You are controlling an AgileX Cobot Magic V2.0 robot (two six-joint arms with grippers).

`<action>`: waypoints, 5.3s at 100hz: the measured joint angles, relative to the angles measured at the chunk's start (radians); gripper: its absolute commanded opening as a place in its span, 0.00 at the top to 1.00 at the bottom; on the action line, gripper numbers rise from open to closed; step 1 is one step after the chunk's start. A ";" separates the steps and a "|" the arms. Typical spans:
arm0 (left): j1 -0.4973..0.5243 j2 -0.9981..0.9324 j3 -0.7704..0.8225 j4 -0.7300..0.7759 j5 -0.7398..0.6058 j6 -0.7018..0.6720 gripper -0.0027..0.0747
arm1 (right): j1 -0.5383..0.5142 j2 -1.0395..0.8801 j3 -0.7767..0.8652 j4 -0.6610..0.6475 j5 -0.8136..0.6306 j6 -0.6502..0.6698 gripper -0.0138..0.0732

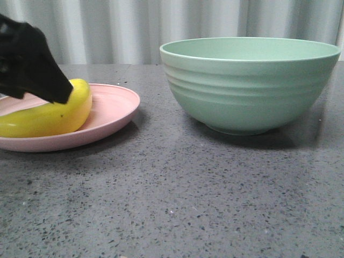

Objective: Transfer banana from pink plate to green bowl

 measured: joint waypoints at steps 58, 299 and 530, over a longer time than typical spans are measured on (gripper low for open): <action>-0.004 0.096 -0.031 -0.021 -0.020 0.000 0.68 | 0.000 0.000 0.000 0.000 0.010 0.000 0.91; -0.423 -0.026 -0.195 -0.070 -0.002 0.025 0.44 | 0.500 0.680 -0.649 0.530 0.138 -0.058 0.92; -0.423 -0.629 0.195 -0.058 -0.252 0.025 0.99 | 0.293 -0.083 -0.306 0.245 -0.066 -0.310 0.92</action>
